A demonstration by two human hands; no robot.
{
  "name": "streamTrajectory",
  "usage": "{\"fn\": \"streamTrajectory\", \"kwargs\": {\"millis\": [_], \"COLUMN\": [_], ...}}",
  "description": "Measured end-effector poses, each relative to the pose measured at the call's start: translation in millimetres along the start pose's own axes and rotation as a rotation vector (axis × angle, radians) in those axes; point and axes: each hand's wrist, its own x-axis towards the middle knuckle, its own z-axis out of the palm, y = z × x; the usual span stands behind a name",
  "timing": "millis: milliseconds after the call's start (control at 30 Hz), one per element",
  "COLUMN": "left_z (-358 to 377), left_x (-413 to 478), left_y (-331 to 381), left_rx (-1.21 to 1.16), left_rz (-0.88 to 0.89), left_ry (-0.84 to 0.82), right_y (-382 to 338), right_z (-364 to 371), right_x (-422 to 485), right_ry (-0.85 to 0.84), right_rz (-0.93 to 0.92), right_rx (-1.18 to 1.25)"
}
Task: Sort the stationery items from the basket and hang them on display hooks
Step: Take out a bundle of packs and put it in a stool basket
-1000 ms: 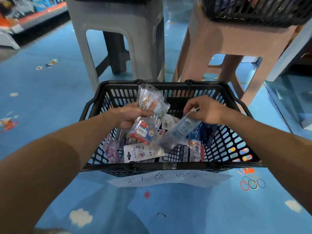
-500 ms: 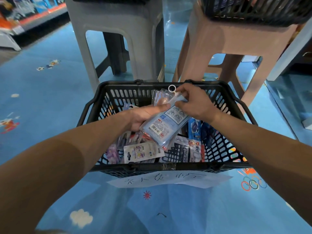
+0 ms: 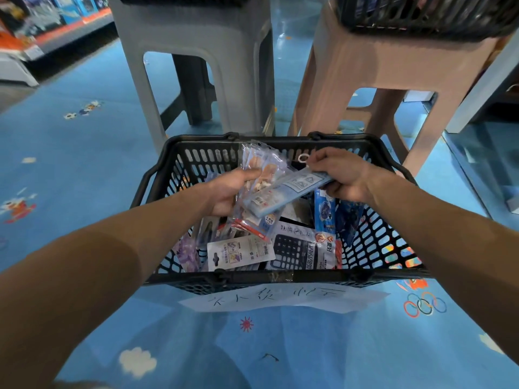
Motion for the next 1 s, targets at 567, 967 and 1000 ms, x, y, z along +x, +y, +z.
{"fn": "streamTrajectory", "kwargs": {"millis": [567,967,1000], "left_z": [10,7,6], "left_x": [-4,-1,1], "left_y": [-5,-4,-3], "left_rx": [0.059,0.094,0.074], "left_rz": [-0.098,-0.007,0.021], "left_ry": [-0.138,-0.115,-0.075], "right_y": [-3,8,10], "right_z": [22,39,42], "right_x": [3,1,1], "right_ry": [-0.049,0.470,0.558], "right_rz": [-0.260,-0.362,-0.324], "right_rx": [-0.351,-0.855,-0.857]}}
